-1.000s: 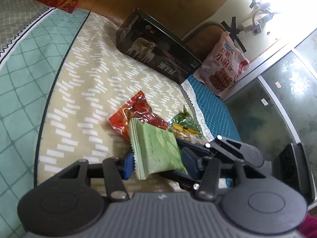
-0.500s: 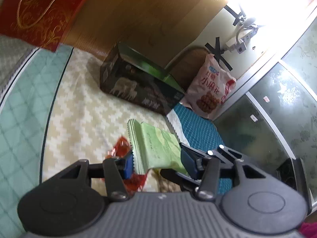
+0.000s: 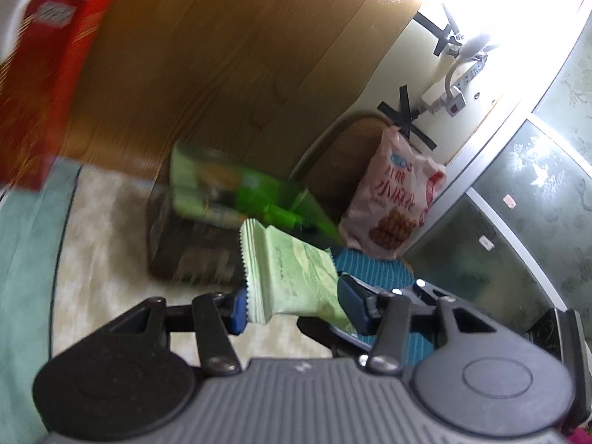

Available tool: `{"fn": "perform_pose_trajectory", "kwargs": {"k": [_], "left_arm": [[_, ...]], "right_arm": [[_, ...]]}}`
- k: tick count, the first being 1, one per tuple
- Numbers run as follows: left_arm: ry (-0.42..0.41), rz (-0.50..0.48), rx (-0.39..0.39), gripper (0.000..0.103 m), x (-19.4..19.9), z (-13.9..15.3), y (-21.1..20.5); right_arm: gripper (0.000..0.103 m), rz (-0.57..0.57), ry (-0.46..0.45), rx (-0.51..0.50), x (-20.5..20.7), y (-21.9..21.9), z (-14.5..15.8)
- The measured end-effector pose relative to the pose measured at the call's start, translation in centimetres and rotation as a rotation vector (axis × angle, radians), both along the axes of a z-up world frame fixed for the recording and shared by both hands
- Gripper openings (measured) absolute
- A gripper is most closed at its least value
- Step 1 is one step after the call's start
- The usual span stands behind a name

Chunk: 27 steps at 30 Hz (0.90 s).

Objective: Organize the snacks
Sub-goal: 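Carry the light green pack over the black box and open the left gripper, then grasp the clear peanut bag with yellow top using the left gripper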

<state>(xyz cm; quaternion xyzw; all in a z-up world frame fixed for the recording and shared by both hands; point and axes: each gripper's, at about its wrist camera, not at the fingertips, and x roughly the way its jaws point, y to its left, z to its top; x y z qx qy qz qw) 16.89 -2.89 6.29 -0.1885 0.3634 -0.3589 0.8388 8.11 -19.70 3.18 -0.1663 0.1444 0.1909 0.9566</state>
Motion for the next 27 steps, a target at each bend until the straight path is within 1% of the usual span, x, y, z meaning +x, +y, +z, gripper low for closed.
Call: {"fn": "perform_pose_trajectory", "kwargs": {"k": [2, 4, 6, 8, 10, 12, 14, 17, 19, 21, 24, 27], "left_arm": [[-0.023, 0.006, 0.008, 0.048, 2.0, 0.7, -1.2], [-0.054, 0.030, 0.038, 0.050, 3.7, 0.9, -2.3], [-0.071, 0.057, 0.087, 0.058, 5.2, 0.7, -3.5], [-0.067, 0.095, 0.148, 0.063, 6.6, -0.1, -4.5], [-0.041, 0.103, 0.170, 0.063, 7.0, -0.9, -4.9], [-0.032, 0.091, 0.142, 0.064, 6.4, -1.3, -4.4], [-0.045, 0.090, 0.111, 0.064, 5.2, -1.2, -3.5], [-0.076, 0.086, 0.067, 0.068, 2.8, -0.5, -2.1], [-0.071, 0.074, 0.045, 0.068, 1.1, -0.7, -1.2], [-0.042, 0.061, 0.039, 0.068, -0.2, -1.3, -0.2], [0.037, 0.023, 0.029, 0.068, -2.2, -3.0, 0.4], [0.090, -0.029, 0.025, 0.068, -4.4, -4.3, 0.5]], "right_arm": [[0.040, -0.034, -0.006, 0.018, 2.2, -0.6, 0.2], [0.043, -0.062, 0.009, 0.041, 4.7, -1.0, 0.2], [0.045, -0.085, 0.039, 0.049, 6.8, -1.3, -0.2], [0.047, -0.117, 0.060, 0.077, 7.8, -1.8, -0.7], [0.047, -0.122, 0.074, 0.120, 7.5, -2.5, -0.8], [0.047, -0.128, 0.078, 0.156, 6.5, -3.4, -0.7], [0.047, -0.129, 0.092, 0.206, 5.0, -4.6, -0.6], [0.047, -0.117, 0.143, 0.291, 2.5, -6.5, -0.6], [0.047, -0.113, 0.187, 0.327, 0.6, -7.5, -1.0], [0.047, -0.102, 0.230, 0.352, -1.3, -8.1, -1.4], [0.047, -0.099, 0.288, 0.389, -4.2, -8.8, -2.0], [0.047, -0.054, 0.307, 0.435, -7.1, -9.3, -1.9]]}}
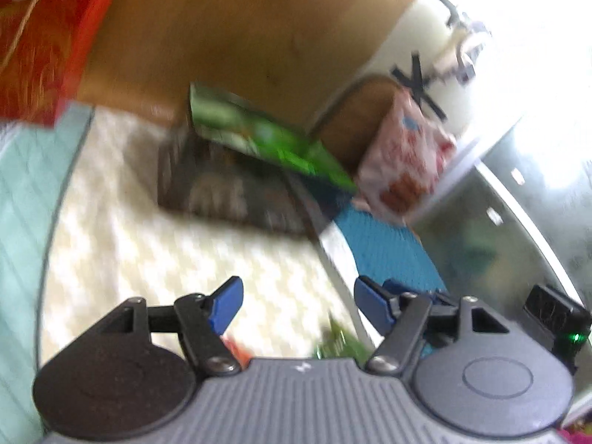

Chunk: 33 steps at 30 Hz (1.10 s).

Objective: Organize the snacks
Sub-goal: 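Grasp the clear peanut bag with yellow top using the left gripper, then carry the peanut bag into the black box and open the left gripper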

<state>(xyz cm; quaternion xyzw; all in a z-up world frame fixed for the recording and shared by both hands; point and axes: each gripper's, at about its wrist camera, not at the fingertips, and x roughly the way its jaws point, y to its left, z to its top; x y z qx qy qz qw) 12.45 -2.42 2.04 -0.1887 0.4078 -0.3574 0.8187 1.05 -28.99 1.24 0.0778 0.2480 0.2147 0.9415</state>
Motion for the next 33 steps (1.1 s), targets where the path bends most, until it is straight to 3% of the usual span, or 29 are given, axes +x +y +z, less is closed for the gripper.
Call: {"fn": "perform_pose_trajectory", "kwargs": {"k": [7, 14, 19, 25, 33], "left_arm": [[0.063, -0.157, 0.017, 0.068, -4.3, -1.5, -1.9], [0.097, -0.201, 0.035, 0.068, -6.0, -2.3, -3.0], [0.101, -0.201, 0.055, 0.068, -6.6, -3.0, -3.4], [0.089, -0.186, 0.043, 0.061, -6.9, -3.0, -3.6], [0.031, -0.151, -0.010, 0.060, -5.7, -0.6, -2.8]], "right_arm": [[0.047, 0.165, 0.027, -0.059, -5.5, 2.3, 0.0], [0.047, 0.170, 0.103, -0.201, -7.0, 4.3, -3.1], [0.050, 0.179, 0.051, -0.241, -7.0, 5.3, -3.3], [0.034, 0.187, -0.003, -0.262, -6.7, 6.9, -3.2], [0.032, 0.161, -0.130, -0.267, -5.6, 7.5, -0.9]]}}
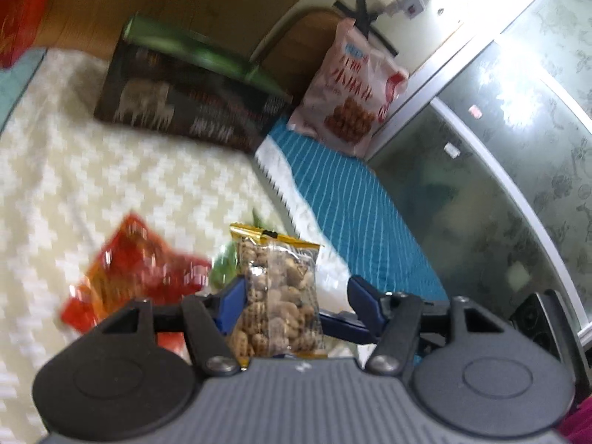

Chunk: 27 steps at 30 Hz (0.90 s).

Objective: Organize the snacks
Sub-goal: 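Carry the peanut bag into the black box and open the left gripper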

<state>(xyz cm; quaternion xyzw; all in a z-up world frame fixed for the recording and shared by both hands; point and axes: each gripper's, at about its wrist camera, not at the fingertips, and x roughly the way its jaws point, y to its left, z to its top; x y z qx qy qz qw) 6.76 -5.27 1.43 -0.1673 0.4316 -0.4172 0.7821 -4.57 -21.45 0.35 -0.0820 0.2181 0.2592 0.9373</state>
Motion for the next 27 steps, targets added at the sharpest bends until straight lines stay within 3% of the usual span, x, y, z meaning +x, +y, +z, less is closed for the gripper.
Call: {"fn": "perform_pose_trajectory", "kwargs": {"k": [7, 14, 23, 26, 27], "left_arm": [[-0.104, 0.039, -0.010, 0.060, 3.9, 4.2, -0.7], [-0.166, 0.100, -0.017, 0.060, 10.9, 7.3, -2.8], [-0.157, 0.172, 0.039, 0.060, 18.7, 5.3, -5.6], [-0.150, 0.207, 0.071, 0.062, 20.2, 4.3, -6.1], [-0.142, 0.217, 0.081, 0.064, 20.4, 4.0, -6.1]], "right_arm": [[0.032, -0.014, -0.111, -0.001, 4.9, -0.5, 2.8], [0.032, -0.056, -0.115, 0.067, 12.5, -2.8, 5.4], [0.033, -0.121, -0.078, 0.030, 19.7, -3.3, 3.9], [0.039, -0.152, -0.075, -0.013, 20.9, -2.8, 2.9], [0.046, -0.169, -0.078, -0.013, 20.9, -2.9, 2.8]]}}
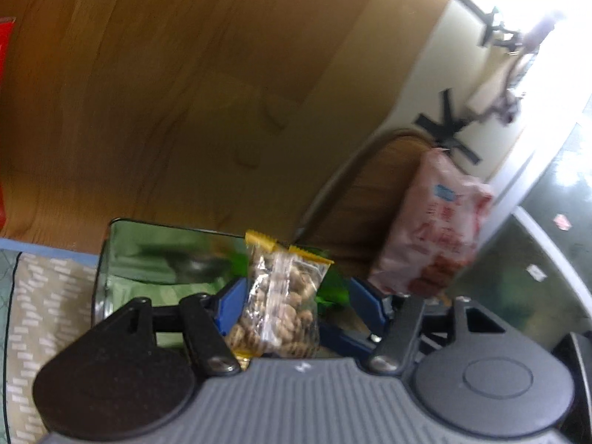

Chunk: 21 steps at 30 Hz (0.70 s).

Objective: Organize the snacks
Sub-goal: 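Carry the peanut bag into the black box and open the left gripper, then grasp the green pickled-vegetable pack with the right gripper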

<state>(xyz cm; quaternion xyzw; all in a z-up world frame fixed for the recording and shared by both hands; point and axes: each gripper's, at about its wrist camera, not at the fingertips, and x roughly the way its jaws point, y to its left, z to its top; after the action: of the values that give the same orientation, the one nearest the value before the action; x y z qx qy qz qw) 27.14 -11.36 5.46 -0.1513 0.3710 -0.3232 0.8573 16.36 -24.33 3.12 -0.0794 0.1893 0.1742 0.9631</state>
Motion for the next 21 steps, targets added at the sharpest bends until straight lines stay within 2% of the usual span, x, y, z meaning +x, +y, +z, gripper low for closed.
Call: {"fn": "perform_pose_trajectory", "kwargs": {"k": [3, 6, 8, 10, 15, 18, 21], "left_arm": [[0.008, 0.006, 0.001, 0.065, -0.2, -0.4, 0.4], [-0.018, -0.012, -0.028, 0.065, -2.0, 0.3, 1.8], [-0.022, -0.055, -0.068, 0.065, -4.1, 0.7, 3.0], [-0.001, -0.106, -0.109, 0.065, -6.1, 0.5, 4.2], [0.118, -0.215, -0.135, 0.062, -11.8, -1.9, 5.6], [0.218, -0.244, -0.166, 0.061, -14.7, -4.0, 6.0], [0.310, -0.262, -0.194, 0.055, -17.0, -5.9, 6.5]], "right_arm": [[0.048, -0.018, 0.010, 0.048, -0.6, -1.0, 0.5], [0.048, -0.019, 0.038, 0.149, -2.9, -3.4, 1.5], [0.048, -0.015, 0.092, 0.235, -4.8, -5.7, 1.7], [0.047, -0.002, 0.183, 0.303, -6.5, -7.6, 1.1], [0.040, 0.006, 0.405, 0.407, -10.6, -10.0, -2.0], [0.040, 0.022, 0.472, 0.416, -12.5, -9.6, -3.3], [0.040, 0.049, 0.478, 0.446, -13.7, -9.0, -3.3]]}}
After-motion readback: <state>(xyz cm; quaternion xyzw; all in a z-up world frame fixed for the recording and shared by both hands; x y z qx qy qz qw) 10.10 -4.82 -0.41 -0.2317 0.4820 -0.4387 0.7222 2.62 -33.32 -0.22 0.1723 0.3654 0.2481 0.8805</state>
